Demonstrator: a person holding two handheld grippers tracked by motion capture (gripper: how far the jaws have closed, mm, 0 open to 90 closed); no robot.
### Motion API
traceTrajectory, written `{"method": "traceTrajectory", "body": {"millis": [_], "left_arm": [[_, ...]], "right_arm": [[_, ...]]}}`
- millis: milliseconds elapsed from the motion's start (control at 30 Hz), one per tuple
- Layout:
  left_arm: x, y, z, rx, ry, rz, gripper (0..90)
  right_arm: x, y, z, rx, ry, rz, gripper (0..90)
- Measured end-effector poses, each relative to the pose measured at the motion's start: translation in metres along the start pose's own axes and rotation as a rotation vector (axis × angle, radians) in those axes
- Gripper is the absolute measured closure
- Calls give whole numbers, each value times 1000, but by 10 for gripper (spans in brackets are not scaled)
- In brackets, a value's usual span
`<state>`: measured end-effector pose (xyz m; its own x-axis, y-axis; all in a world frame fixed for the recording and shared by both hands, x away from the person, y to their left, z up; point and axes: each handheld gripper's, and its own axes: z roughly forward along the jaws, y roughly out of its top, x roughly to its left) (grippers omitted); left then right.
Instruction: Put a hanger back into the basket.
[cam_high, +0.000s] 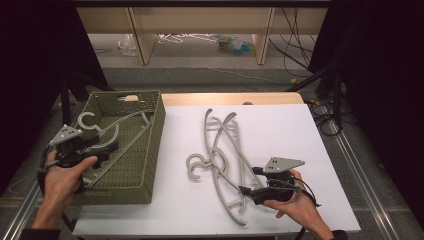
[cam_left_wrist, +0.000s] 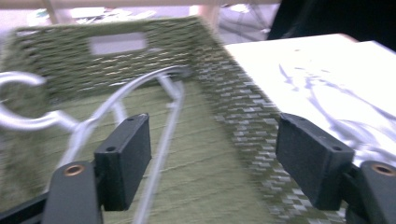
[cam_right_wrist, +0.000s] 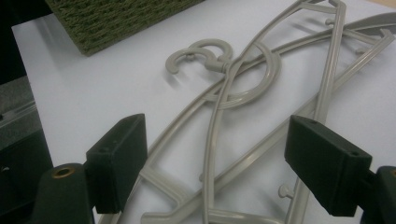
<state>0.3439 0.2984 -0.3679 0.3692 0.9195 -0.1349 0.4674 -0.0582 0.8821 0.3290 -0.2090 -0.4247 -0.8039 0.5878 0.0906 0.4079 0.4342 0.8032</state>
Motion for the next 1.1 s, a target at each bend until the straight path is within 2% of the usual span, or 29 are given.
{"method": "traceTrajectory", "body": {"millis": [100,167,233,267,300,333,400,467,500,600,633,700,767,800,833,933,967,1000,1033,1067,1100], "left_arm": [[-20,-4,-5,-31,-40,25,237],[-31,-7,-8,-29,-49,53,232],[-49,-15,-12,-36,-59,76,231],[-49,-15,-12,-36,-59,76,233],[-60,-21,-15,-29,-81,90,234],[-60,-21,-15,-29,-81,90,234],[-72,-28,-16,-23,-99,115,233],[-83,-34,-18,-29,-115,118,233],[-83,-34,-18,-29,-115,118,233],[-96,-46,-18,-28,-112,136,235],[-102,-50,-17,-14,-127,139,238],[-110,-52,-19,-34,-137,126,241],[-112,-52,-20,-40,-150,130,246],[-117,-54,-18,-48,-165,121,246],[-120,-59,-13,-43,-205,102,244],[-127,-68,-4,-35,-223,163,230],[-127,-68,-4,-35,-223,163,219],[-129,-71,-1,-32,-247,138,219],[-129,-73,1,-39,-266,129,208],[-129,-76,3,-51,-273,136,208],[-130,-80,6,-56,-287,136,207]], "right_arm": [[0,-1,1,-5,-6,9,205],[0,-2,1,-13,-6,23,200],[0,-2,2,-23,-12,24,186],[0,-2,2,-23,-12,24,186],[0,-3,1,-29,-17,27,185],[0,-3,1,-29,-17,27,185],[0,-3,1,-33,-17,32,185],[1,-3,1,-36,-21,32,185],[1,-3,1,-36,-21,32,185],[2,-2,2,-37,-26,26,185],[2,-3,3,-34,-20,24,186],[2,-3,4,-30,-21,25,186],[2,-3,4,-30,-22,32,186],[2,-3,4,-30,-25,28,186],[2,-4,4,-31,-26,29,185],[2,-3,5,-36,-22,23,185],[2,-3,5,-36,-22,23,185],[3,-3,5,-27,-28,25,185],[3,-3,7,-21,-25,24,186],[4,-2,8,-19,-25,22,193],[5,-1,11,-4,-4,19,199]]}}
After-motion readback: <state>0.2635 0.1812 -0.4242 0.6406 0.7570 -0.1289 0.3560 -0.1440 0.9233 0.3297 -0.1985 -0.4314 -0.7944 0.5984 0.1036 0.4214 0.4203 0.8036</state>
